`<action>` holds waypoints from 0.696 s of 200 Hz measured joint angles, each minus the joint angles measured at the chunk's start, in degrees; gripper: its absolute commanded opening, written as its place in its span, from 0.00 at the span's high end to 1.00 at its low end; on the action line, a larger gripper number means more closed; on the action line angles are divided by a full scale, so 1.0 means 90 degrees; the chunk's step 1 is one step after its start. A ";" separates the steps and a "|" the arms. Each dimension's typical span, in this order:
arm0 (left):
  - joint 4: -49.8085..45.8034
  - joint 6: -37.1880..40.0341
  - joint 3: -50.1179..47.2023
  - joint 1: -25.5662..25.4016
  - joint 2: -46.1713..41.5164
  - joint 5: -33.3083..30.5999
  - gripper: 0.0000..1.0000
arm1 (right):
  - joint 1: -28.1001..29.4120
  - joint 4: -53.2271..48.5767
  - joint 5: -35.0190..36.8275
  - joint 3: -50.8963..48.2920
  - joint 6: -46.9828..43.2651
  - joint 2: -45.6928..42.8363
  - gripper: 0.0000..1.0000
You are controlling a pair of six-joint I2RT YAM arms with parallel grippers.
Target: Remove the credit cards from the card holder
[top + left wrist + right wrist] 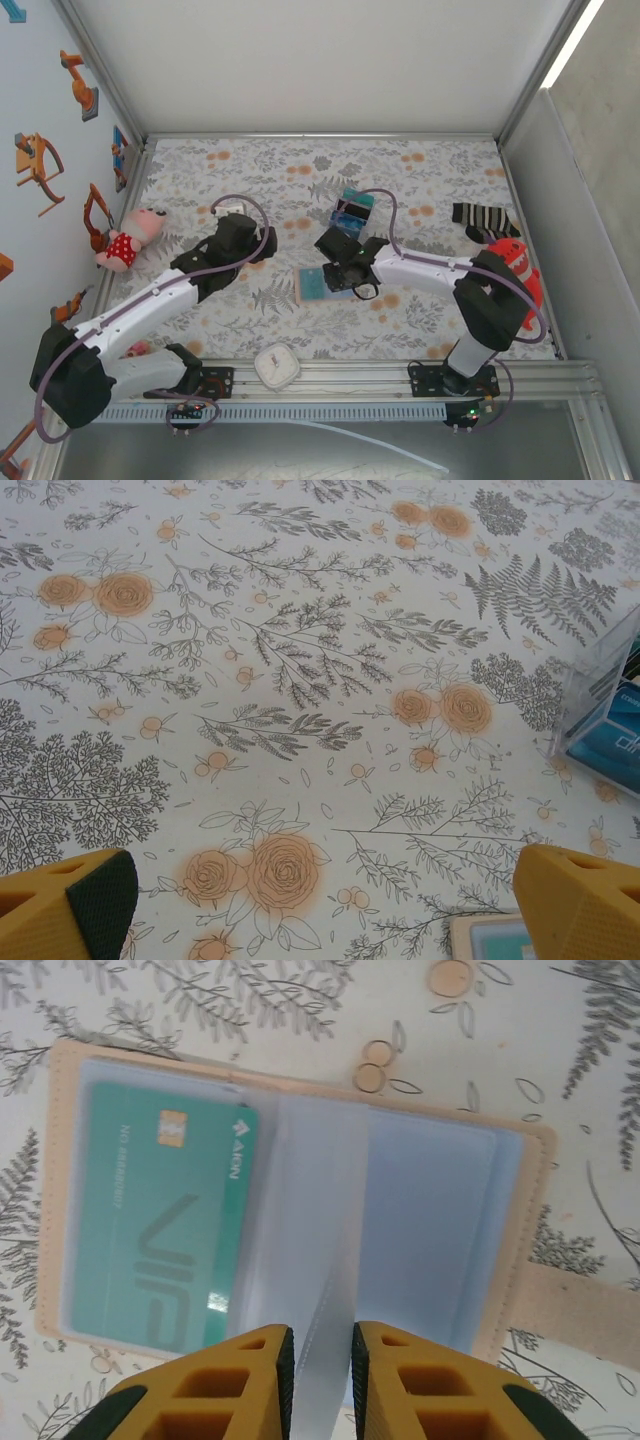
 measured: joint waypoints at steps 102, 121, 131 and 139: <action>-0.0019 0.0073 0.0041 -0.0202 0.0284 -0.0083 0.03 | -0.0340 -0.0019 0.0148 -0.0389 0.0075 -0.0070 0.79; -0.0036 0.0073 0.0041 -0.0240 0.0325 -0.0112 0.03 | -0.0342 -0.0010 0.0185 -0.0410 0.0073 -0.0049 0.80; -0.0046 0.0073 0.0041 -0.0245 0.0338 -0.0119 0.03 | -0.0342 -0.0010 0.0187 -0.0444 0.0073 -0.0032 0.80; -0.0046 0.0073 0.0041 -0.0253 0.0342 -0.0134 0.03 | -0.0345 -0.0010 0.0189 -0.0469 0.0073 -0.0005 0.81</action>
